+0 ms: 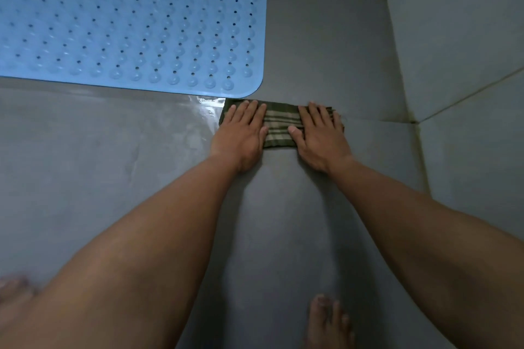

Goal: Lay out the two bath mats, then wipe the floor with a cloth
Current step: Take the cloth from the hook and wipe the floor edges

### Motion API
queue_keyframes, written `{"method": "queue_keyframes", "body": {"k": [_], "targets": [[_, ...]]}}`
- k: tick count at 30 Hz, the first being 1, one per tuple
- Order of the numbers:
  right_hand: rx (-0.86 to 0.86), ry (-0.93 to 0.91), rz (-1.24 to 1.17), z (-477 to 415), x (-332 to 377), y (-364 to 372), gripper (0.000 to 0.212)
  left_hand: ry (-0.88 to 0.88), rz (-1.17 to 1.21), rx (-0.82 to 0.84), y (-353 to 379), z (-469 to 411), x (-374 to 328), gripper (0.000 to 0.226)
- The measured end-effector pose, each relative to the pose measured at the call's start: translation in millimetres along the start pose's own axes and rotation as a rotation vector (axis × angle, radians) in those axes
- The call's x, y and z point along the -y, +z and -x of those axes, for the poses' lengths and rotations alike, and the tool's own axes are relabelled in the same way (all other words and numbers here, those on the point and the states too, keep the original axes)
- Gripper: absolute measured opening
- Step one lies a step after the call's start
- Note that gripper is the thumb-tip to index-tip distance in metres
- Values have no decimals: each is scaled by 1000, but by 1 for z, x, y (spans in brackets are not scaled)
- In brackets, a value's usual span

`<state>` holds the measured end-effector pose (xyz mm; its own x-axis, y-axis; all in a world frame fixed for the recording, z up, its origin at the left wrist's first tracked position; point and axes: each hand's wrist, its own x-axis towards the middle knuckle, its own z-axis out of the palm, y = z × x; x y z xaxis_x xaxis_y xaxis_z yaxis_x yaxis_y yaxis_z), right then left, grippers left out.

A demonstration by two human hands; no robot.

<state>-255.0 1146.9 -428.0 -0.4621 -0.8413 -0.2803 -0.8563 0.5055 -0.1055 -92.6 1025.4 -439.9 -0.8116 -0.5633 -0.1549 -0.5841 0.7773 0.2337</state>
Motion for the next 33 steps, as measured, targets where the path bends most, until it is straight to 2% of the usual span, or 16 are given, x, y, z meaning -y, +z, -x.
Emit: {"method": "queue_keyframes", "body": {"k": [3,10,23,28,33], "targets": [[-7,-3,8,-2,26,0,65,-39,-7,42,-10,5,17,59],[-67,-225,35,-11,66,-1,61,-85,-27,61,-21,20,58,62],[-50,-296,20,-26,137,-3,60,-82,-34,38,-37,45,138,63],[-38,-363,-12,-39,170,-5,62,-82,-36,16,-42,58,179,81],[-15,-494,23,-53,200,-8,63,-100,-52,18,-50,71,222,81]]}}
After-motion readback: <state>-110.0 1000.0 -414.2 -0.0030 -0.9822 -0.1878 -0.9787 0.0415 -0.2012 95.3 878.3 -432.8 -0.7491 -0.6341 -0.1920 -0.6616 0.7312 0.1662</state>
